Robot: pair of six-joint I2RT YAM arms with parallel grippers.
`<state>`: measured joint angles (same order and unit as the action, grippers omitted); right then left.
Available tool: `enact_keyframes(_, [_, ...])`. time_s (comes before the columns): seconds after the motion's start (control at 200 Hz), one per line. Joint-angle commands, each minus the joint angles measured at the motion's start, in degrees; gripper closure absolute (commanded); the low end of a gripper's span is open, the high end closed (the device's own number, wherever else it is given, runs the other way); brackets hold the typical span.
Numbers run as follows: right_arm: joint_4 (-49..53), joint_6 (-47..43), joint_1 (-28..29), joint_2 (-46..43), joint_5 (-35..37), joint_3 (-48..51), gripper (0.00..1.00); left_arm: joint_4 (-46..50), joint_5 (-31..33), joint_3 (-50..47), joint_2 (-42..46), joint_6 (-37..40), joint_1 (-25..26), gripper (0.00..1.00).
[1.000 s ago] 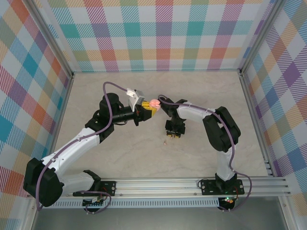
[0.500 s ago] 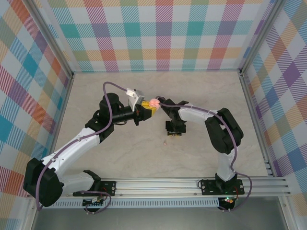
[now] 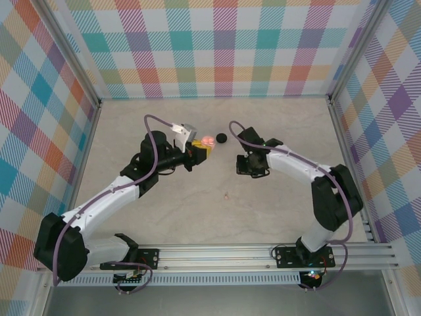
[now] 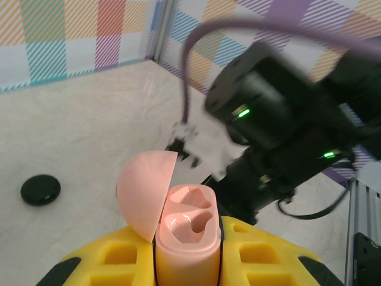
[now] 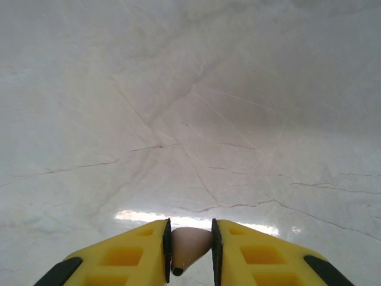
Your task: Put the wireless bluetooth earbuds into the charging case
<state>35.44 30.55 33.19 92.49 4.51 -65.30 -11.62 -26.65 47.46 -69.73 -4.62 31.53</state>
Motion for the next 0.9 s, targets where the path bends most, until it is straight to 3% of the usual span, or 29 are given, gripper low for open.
enact_keyframes(0.0, [-2.5,-1.5,-0.1,-5.3,0.2,1.0,0.73,-4.5,0.7,-2.0,-1.0,-2.1,0.8,0.88])
enact_keyframes(0.25, [-7.0,-2.6,0.0,-15.1,-3.2,1.9,0.72,-15.1,-2.3,-7.3,-2.0,0.2,0.8,0.87])
enact_keyframes(0.61, [-12.7,-5.8,0.3,-22.5,-10.1,0.7,0.71,-20.3,-7.1,-8.8,-4.3,4.0,0.9,0.88])
enact_keyframes(0.775, [-10.6,-5.2,0.6,-21.2,-7.0,0.2,0.7,-18.8,-5.2,-8.0,-5.3,4.2,0.9,0.89])
enact_keyframes(0.895, [-8.4,-4.9,0.5,-19.0,-4.5,0.7,0.7,-16.0,0.1,-8.0,-4.3,4.7,0.9,0.89])
